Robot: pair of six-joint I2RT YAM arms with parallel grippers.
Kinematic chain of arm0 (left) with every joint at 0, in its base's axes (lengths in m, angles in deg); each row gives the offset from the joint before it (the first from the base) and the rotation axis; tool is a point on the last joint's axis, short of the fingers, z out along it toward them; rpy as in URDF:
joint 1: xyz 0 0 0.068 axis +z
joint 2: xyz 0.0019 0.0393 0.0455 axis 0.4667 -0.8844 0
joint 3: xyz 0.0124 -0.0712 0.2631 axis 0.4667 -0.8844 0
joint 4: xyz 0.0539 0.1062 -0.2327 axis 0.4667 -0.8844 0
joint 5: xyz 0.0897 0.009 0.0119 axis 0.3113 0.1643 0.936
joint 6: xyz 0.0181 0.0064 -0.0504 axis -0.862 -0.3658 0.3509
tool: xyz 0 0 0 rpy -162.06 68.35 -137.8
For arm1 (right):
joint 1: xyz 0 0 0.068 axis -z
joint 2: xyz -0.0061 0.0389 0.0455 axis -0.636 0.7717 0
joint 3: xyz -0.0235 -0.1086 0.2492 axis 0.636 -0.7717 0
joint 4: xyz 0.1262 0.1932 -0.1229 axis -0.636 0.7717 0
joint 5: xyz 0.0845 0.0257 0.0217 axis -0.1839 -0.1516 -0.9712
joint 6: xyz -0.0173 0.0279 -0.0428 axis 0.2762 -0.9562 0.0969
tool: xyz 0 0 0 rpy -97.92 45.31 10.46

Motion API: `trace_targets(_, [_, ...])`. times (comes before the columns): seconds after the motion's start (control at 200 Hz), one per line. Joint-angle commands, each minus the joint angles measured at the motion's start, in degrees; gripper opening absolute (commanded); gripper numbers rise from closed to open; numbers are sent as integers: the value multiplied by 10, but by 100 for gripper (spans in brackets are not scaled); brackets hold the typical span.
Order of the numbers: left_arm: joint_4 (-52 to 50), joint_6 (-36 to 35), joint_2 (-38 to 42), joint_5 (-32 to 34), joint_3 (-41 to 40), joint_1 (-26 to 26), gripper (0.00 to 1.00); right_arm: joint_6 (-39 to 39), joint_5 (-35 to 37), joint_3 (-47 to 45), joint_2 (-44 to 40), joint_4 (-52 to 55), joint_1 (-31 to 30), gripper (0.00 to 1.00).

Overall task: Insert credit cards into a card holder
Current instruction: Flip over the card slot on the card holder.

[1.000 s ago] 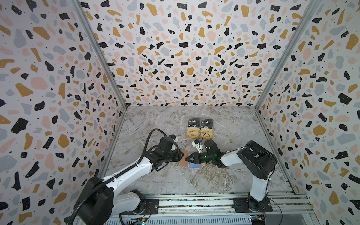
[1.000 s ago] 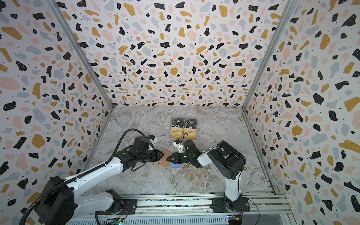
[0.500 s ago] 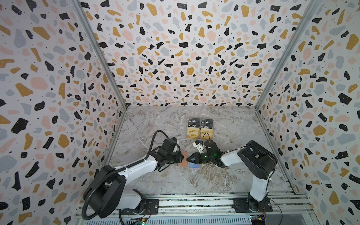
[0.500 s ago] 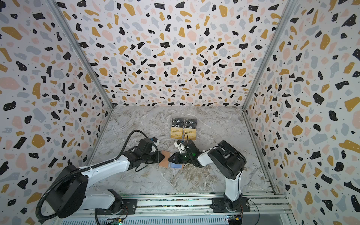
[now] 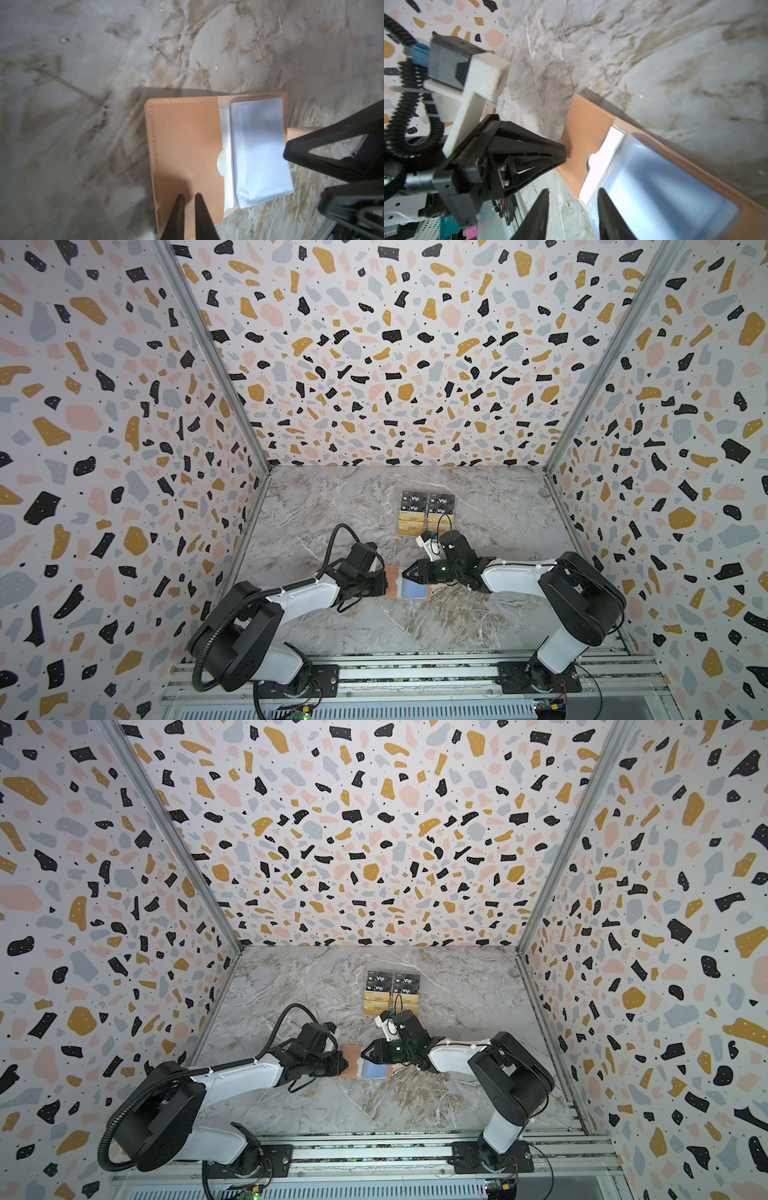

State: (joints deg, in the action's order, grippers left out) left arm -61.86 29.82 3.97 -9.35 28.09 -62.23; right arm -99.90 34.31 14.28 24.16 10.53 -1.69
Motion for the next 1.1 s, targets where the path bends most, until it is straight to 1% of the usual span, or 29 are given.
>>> trace_targets(0.0, [14, -9, 4, 7, -17, 0, 15, 14, 36, -4, -32, 69, 3, 45])
trace_targets(0.145, [25, -4, 11, 16, -30, -2, 14, 14, 65, -9, -49, 100, 4, 46])
trace_targets(0.215, [30, -5, 15, 24, -36, -2, 14, 10, 75, -17, -61, 100, 6, 49])
trace_targets(0.385, [44, -2, 8, 15, -42, -3, 15, 11, 75, -19, -64, 116, 7, 50])
trace_targets(0.481, [45, -2, 13, 16, -46, -4, 13, 10, 76, -26, -65, 118, 7, 52])
trace_targets(0.671, [37, -3, 32, 18, -46, -4, 13, 14, 73, -21, -59, 129, 7, 53])
trace_targets(0.786, [34, -7, 38, 23, -48, -4, 11, 15, 75, -23, -65, 127, 6, 55])
trace_targets(1.096, [36, -6, 39, 19, -52, -4, 11, 9, 62, -22, -60, 117, 4, 55])
